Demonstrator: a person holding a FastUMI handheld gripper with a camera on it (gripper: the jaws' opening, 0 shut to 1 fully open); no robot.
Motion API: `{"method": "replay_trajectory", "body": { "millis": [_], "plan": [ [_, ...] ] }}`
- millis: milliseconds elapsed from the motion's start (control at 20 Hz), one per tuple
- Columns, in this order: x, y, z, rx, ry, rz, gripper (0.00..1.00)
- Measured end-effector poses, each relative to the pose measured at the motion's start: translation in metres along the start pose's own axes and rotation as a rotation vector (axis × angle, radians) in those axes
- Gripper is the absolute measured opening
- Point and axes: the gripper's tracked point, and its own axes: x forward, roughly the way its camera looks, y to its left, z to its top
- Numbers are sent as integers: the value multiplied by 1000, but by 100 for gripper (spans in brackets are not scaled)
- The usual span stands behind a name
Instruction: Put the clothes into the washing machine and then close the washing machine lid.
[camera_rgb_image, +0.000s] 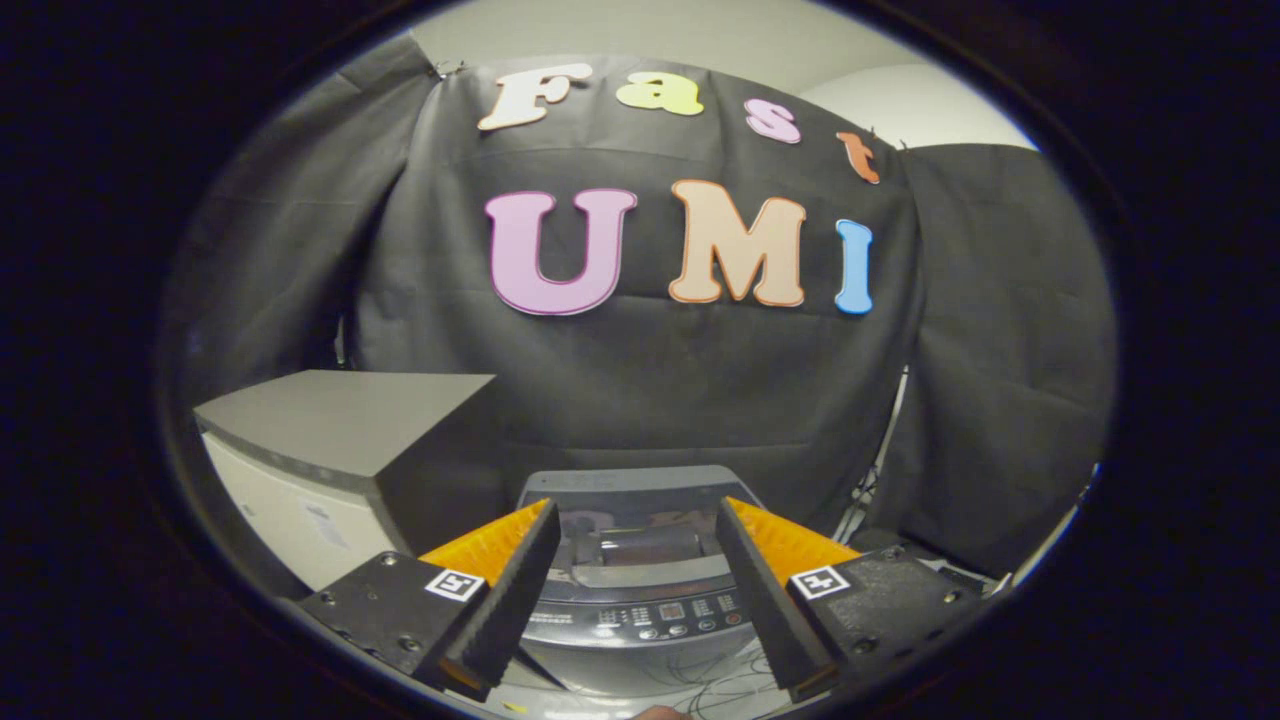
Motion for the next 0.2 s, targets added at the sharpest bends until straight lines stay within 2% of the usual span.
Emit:
{"method": "replay_trajectory", "body": {
  "millis": [200],
  "plan": [
    [-33, -7, -14, 7, -40, 10, 96]
  ]
}}
